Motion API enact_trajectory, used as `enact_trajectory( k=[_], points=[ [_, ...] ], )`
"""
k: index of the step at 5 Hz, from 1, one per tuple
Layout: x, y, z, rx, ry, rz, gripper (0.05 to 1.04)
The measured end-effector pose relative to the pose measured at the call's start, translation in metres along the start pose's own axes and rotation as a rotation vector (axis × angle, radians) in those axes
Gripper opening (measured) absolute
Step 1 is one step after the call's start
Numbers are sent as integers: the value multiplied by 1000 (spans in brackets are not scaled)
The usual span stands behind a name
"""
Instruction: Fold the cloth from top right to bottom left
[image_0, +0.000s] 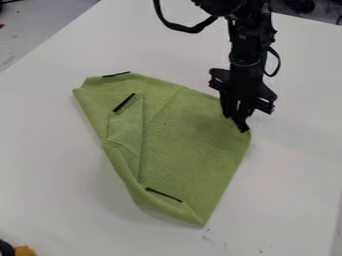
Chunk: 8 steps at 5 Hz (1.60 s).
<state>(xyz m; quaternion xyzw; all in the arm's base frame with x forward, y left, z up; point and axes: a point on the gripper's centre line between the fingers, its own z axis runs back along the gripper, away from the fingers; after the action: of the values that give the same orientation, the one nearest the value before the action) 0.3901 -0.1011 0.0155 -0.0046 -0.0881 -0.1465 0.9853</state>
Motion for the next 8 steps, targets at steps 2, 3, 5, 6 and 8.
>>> enact_trajectory(
  k=[2,3,5,6,8],
  points=[
    [9,-5,5,16,-31,9,993],
    [18,-12,5,-20,-93,7,1001],
    [19,-15,-5,-56,-153,10,990],
    [15,-15,-6,-58,-173,21,989],
    [5,-11,-7,30,-117,19,993]
  ],
)
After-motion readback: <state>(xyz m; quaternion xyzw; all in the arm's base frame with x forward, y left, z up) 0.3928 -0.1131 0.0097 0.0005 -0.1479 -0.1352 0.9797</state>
